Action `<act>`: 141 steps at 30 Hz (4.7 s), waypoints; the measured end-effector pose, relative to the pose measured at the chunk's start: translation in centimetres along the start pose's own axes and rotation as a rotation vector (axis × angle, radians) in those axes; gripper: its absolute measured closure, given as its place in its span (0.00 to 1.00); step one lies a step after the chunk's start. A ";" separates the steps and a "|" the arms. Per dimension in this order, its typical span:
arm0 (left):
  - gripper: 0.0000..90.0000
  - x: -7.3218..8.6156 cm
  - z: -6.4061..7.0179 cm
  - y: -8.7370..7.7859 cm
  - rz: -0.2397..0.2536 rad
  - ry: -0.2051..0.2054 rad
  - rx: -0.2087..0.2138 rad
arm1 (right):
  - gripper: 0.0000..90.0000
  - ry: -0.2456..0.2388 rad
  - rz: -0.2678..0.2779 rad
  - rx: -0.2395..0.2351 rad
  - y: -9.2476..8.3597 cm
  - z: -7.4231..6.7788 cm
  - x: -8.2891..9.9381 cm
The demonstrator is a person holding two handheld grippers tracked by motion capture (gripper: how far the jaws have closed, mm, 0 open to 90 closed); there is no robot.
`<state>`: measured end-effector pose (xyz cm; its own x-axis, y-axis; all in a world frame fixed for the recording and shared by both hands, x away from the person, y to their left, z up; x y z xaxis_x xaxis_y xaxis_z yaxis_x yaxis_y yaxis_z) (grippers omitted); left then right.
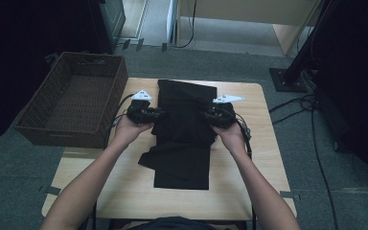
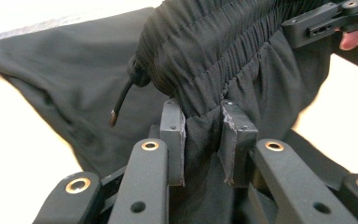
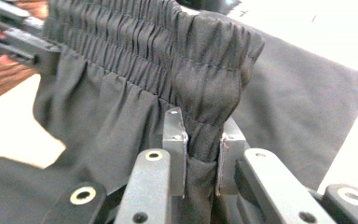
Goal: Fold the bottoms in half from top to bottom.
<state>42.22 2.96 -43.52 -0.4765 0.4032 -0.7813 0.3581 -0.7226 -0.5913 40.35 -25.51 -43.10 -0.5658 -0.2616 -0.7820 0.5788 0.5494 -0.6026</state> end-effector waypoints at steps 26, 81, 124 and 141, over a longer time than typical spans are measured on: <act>0.82 6.4 0.1 4.9 -0.167 -0.039 -0.011 | 0.86 0.021 -0.139 0.010 3.7 -0.6 8.9; 0.95 4.3 -2.7 5.9 -0.154 -0.137 0.062 | 0.95 0.201 -0.097 -0.143 3.6 3.3 7.6; 0.95 2.8 -5.5 7.1 -0.141 -0.063 -0.013 | 0.84 0.124 -0.126 0.020 6.2 4.6 5.1; 0.94 4.8 -4.2 7.6 -0.176 -0.092 -0.012 | 0.87 0.097 -0.140 0.036 6.7 4.5 6.1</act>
<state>46.08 1.74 -52.59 -0.6038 0.4695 -0.6442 0.2720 -0.6382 -0.7202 43.42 -26.98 -52.68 -0.6955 -0.2551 -0.6717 0.5096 0.4839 -0.7114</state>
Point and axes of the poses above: each handheld gripper's, and its own axes: y roughly forward along the jaws, x roughly out of its underside, z roughly to its right, the point moved 2 cm from there along y, roughly forward along the jaws, and after that the axes turned 3 degrees about -z, right-handed, at the moved point
